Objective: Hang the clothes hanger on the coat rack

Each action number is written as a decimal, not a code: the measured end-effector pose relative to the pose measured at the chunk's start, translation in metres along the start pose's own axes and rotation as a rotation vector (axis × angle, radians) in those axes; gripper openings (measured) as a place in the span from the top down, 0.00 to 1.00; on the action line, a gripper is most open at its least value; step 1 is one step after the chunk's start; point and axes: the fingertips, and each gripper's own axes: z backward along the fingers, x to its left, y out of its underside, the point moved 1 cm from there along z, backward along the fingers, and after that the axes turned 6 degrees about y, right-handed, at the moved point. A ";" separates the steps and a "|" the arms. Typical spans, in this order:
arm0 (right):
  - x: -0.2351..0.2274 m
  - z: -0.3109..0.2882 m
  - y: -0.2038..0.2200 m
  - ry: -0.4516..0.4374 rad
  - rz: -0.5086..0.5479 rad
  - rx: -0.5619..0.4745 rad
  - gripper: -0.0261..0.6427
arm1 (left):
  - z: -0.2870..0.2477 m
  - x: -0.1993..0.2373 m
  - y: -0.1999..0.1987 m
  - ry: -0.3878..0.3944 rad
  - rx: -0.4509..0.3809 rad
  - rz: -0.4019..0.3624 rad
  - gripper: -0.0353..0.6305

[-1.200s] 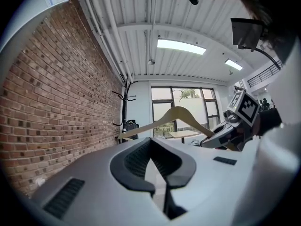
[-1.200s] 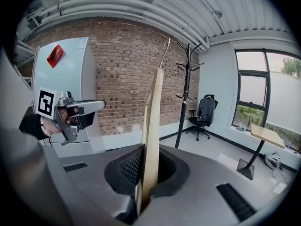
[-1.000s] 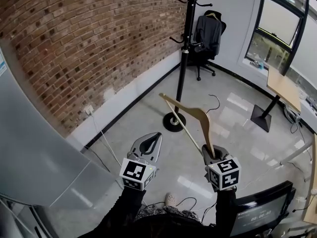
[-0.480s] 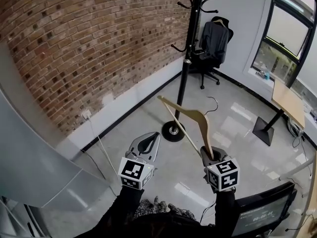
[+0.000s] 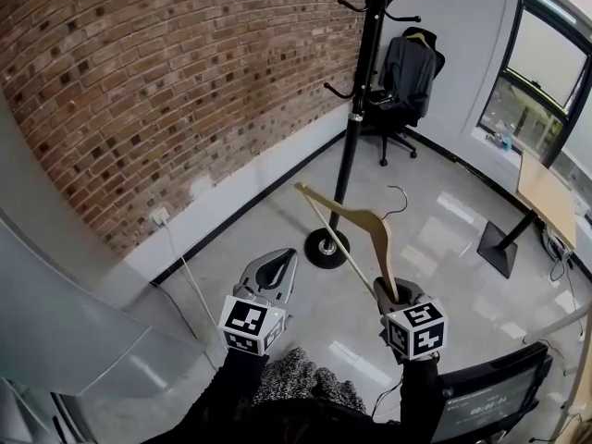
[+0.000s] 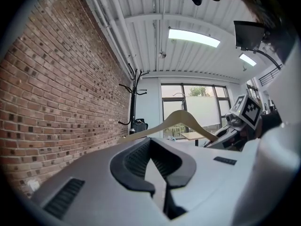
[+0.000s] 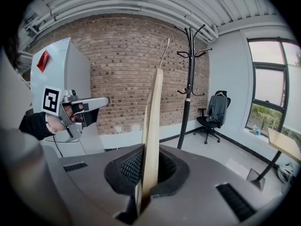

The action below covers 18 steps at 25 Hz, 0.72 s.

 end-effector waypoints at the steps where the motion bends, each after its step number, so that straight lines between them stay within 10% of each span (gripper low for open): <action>1: -0.002 -0.007 -0.003 -0.002 -0.002 -0.003 0.95 | -0.008 0.005 0.001 0.008 0.000 -0.001 0.94; 18: -0.062 -0.138 -0.074 0.022 -0.018 -0.020 0.95 | -0.139 0.112 -0.009 0.085 -0.006 -0.037 0.94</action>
